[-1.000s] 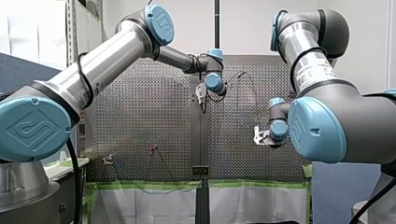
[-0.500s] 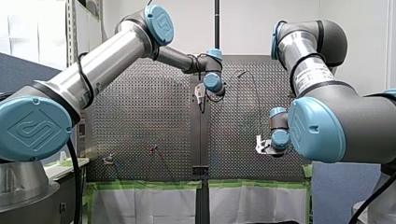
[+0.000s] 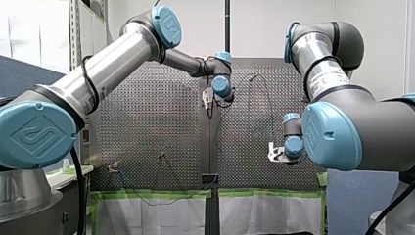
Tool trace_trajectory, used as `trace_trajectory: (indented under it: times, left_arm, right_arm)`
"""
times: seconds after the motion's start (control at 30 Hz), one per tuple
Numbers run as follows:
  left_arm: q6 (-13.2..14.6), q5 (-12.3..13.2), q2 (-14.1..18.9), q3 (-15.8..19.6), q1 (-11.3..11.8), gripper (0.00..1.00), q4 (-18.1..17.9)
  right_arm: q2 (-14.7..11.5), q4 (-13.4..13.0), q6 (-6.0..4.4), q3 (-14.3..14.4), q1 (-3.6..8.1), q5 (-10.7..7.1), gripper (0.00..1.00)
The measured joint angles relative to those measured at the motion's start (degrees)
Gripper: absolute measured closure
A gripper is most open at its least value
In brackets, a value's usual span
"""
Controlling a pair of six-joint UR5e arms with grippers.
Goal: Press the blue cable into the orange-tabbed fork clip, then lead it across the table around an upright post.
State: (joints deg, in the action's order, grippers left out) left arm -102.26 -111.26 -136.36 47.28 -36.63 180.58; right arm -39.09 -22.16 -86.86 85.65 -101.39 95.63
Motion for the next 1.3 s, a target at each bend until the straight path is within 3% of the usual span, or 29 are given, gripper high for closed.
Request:
trace_trajectory:
  times: [0.3, 0.53, 0.97, 1.3]
  left_arm:
    - [-0.4, -3.2, 1.0, 0.0, 1.7, 0.00, 4.4]
    - [-1.5, -5.0, 4.0, 0.6, 3.3, 0.00, 8.4]
    - [-1.0, -4.8, 10.7, 6.8, 3.5, 0.00, 5.4]
    - [-0.3, -4.8, 16.1, 12.2, 2.0, 0.00, 8.0]
  right_arm:
    - [-0.1, -0.1, 0.05, -0.1, 0.00, -0.17, 1.00]
    - [-0.2, 0.0, 0.04, -0.1, 0.00, -0.30, 1.00]
    - [-0.2, 0.0, 0.06, -0.1, 0.00, -0.42, 1.00]
    - [-0.3, 0.0, 0.02, -0.1, 0.00, -0.44, 1.00]
